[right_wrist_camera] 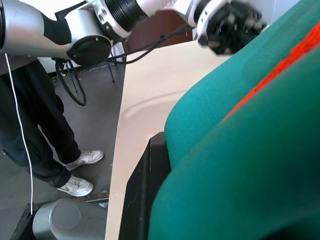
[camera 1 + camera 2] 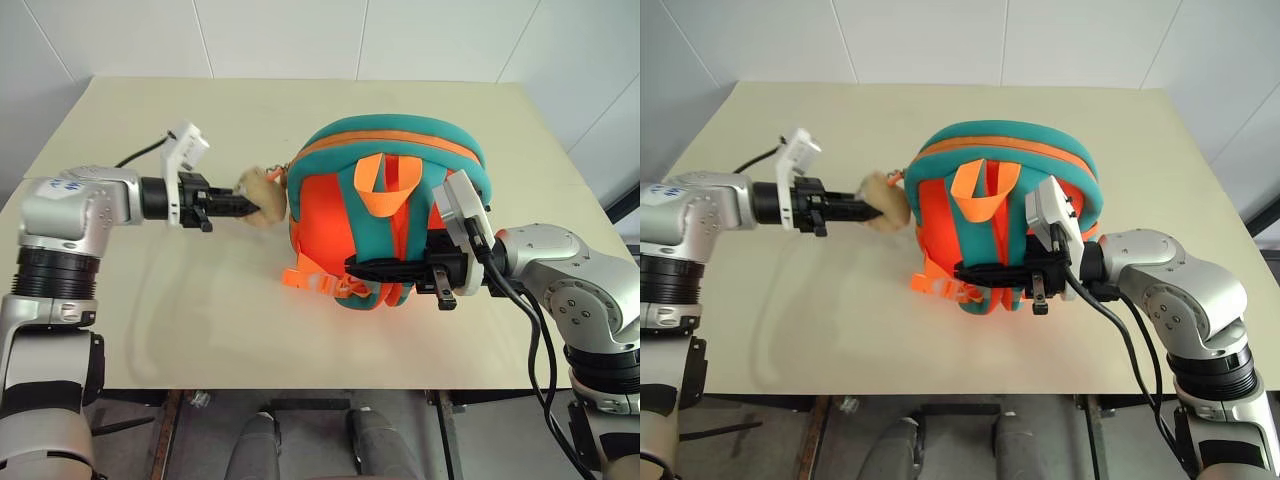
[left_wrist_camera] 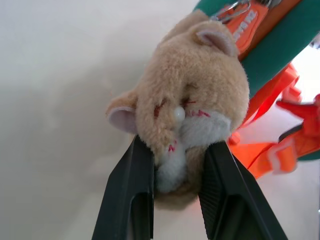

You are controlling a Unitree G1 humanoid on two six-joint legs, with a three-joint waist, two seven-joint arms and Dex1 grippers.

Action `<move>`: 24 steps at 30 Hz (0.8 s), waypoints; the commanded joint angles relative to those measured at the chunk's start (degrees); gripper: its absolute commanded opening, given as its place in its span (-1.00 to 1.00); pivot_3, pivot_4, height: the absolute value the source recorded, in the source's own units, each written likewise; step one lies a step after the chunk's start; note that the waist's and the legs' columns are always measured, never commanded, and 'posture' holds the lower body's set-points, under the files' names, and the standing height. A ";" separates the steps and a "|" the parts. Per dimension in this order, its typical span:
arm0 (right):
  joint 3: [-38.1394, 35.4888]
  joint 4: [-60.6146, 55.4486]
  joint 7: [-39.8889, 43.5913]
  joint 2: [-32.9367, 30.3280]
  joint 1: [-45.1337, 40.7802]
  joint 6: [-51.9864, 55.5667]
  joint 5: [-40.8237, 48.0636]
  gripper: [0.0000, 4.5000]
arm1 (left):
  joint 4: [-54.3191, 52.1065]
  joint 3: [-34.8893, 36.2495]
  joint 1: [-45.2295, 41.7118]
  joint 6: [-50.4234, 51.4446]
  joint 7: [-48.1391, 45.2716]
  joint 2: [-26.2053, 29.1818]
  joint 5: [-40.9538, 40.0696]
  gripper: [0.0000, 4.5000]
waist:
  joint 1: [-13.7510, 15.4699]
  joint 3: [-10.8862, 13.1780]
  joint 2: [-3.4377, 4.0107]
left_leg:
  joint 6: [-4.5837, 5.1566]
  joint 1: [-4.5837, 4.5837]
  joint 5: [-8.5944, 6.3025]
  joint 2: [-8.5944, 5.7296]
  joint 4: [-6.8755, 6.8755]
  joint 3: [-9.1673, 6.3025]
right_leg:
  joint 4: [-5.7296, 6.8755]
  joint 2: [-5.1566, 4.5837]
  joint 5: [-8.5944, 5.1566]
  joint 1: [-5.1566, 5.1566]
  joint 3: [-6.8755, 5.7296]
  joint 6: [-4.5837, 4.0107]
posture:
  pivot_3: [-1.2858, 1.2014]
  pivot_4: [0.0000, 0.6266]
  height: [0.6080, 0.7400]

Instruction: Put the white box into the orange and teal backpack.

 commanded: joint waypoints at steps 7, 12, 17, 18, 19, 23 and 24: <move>-2.32 -1.73 -0.76 -0.67 -0.01 -0.03 1.55 -1.00 | 10.94 -11.33 -0.80 -10.79 -4.40 -5.30 13.05 -0.67 | 0.22 0.00 0.00 | 0.00 -0.02 0.00 0.00 -0.02 0.00 | 0.00 0.00 -0.01 -0.02 0.00 -0.01 | 0.03 -0.52 1.00; -2.51 -2.12 -1.68 -2.60 0.58 0.54 0.43 -1.00 | 11.29 -5.03 -0.46 -14.43 -5.21 -6.66 10.64 -0.67 | 0.60 -0.01 0.00 | 0.00 -0.02 0.00 -0.03 0.01 0.00 | 0.00 -0.04 -0.01 0.01 0.00 -0.01 | 0.03 -0.52 1.00; -3.14 -1.08 -0.23 -5.99 1.11 0.45 -0.22 -0.44 | 10.03 -0.12 0.32 -15.64 -4.94 -6.59 9.26 -0.34 | 0.87 0.00 0.00 | 0.00 -0.04 0.00 -0.03 0.00 0.00 | -0.02 -0.04 -0.01 -0.02 0.00 0.00 | 0.03 -0.52 1.00; -3.40 -1.11 -0.19 -7.11 1.17 0.64 -0.55 -0.27 | 8.67 1.32 1.19 -14.93 -5.70 -5.56 8.35 -0.20 | 0.95 0.00 0.00 | 0.00 -0.05 0.00 -0.03 0.00 0.00 | -0.03 -0.05 -0.01 -0.01 -0.01 0.00 | 0.03 -0.52 1.00; -3.88 -1.07 -0.14 -8.42 1.25 0.85 -0.91 -0.13 | 7.13 3.16 2.10 -14.31 -6.22 -4.51 7.27 -0.05 | 0.92 0.00 0.00 | 0.01 -0.05 0.00 -0.03 -0.01 0.00 | -0.05 -0.04 -0.01 -0.02 -0.01 0.00 | 0.03 -0.52 1.00; -5.34 0.45 2.41 -15.17 2.67 -0.15 -3.94 0.48 | 1.73 8.43 5.70 -14.29 -6.41 -1.77 4.75 0.55 | 0.90 0.00 0.00 | 0.02 -0.06 -0.02 -0.02 -0.05 0.03 | -0.06 -0.07 -0.02 -0.06 0.00 -0.01 | 0.03 -0.52 1.00; -5.78 0.92 3.41 -17.17 3.41 -0.66 -4.95 0.64 | 0.52 9.67 6.99 -15.05 -6.53 -1.11 4.33 0.68 | 1.03 0.00 0.01 | 0.03 -0.07 -0.02 -0.02 -0.05 0.02 | -0.05 -0.07 -0.02 -0.06 -0.01 -0.01 | 0.03 -0.52 1.00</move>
